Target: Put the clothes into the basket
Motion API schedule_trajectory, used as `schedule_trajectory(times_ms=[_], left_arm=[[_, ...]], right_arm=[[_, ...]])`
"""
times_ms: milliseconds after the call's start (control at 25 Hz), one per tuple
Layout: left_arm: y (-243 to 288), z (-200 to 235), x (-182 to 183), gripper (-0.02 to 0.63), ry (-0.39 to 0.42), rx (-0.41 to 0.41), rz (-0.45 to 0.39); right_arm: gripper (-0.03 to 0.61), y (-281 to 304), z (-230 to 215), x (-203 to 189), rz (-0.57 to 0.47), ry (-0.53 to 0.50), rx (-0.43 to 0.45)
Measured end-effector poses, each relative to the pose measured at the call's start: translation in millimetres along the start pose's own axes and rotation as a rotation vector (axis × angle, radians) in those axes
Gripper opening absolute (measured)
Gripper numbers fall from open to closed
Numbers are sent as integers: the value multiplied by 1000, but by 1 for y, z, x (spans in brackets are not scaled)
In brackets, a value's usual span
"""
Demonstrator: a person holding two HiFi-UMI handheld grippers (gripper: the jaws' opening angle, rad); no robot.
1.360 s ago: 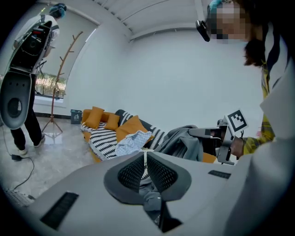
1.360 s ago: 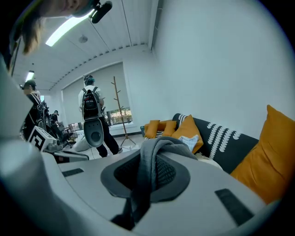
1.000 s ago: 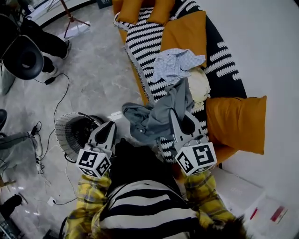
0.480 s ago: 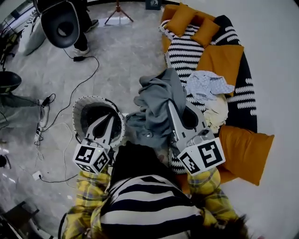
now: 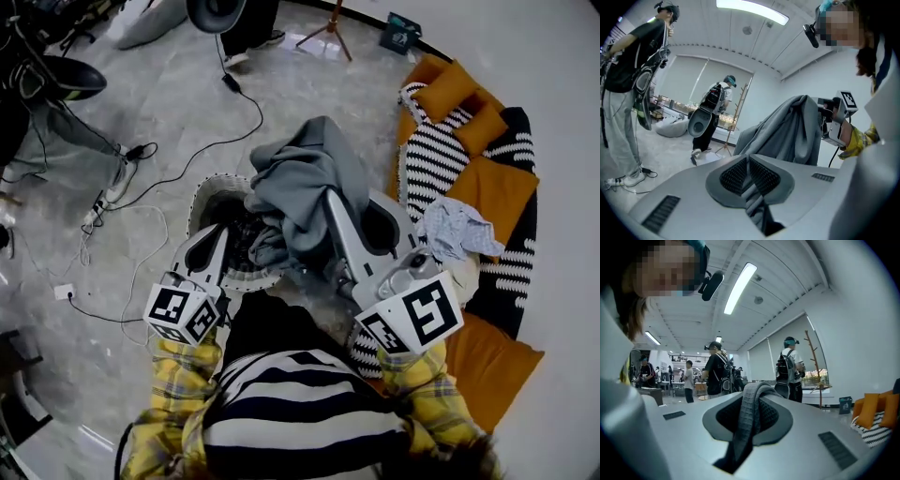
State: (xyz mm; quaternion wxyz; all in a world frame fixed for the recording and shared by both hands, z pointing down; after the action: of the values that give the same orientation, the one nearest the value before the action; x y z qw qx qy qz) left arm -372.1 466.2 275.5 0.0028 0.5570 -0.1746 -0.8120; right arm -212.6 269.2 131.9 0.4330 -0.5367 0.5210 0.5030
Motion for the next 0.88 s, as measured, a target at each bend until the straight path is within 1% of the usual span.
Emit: schedule_trajectory(times_ms=[200, 280, 360, 440, 560, 640, 720, 760, 840, 880], left_arm=[[-24, 29, 1, 20, -34, 109, -33], [-31, 34, -3, 20, -46, 147, -39], [-39, 39, -12, 20, -64, 186, -37], [-50, 43, -23, 20, -85, 225, -28], [-62, 47, -40, 20, -118, 275, -8], [-63, 51, -48, 20, -132, 290, 6], [-62, 56, -54, 20, -143, 294, 19], [-62, 57, -56, 20, -148, 296, 26], [-63, 60, -61, 20, -160, 301, 40], [-63, 61, -63, 20, -164, 301, 44]], right_arm=[[52, 55, 24, -18, 56, 15, 144], [52, 71, 30, -35, 98, 21, 194], [52, 88, 38, -61, 155, 28, 238], [52, 101, 47, -96, 244, 30, 269], [52, 112, 59, -159, 418, 17, 309], [52, 116, 63, -201, 530, -19, 326], [54, 120, 67, -235, 652, -79, 337], [55, 121, 70, -247, 705, -108, 342], [67, 120, 76, -262, 762, -140, 347], [96, 119, 76, -266, 774, -141, 348]])
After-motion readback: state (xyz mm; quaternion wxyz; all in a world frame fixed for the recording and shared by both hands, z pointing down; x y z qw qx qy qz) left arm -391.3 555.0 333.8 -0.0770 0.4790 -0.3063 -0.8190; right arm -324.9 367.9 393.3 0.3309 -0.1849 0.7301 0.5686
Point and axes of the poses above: the fingertips, and each gripper's own axes: y forward along the fingers, z to its left, x out of its top, the point moved 9 cm from there along -y, backward along the fingers, and after that the axes turned 2 degrees about z, right-handed, at the moved point
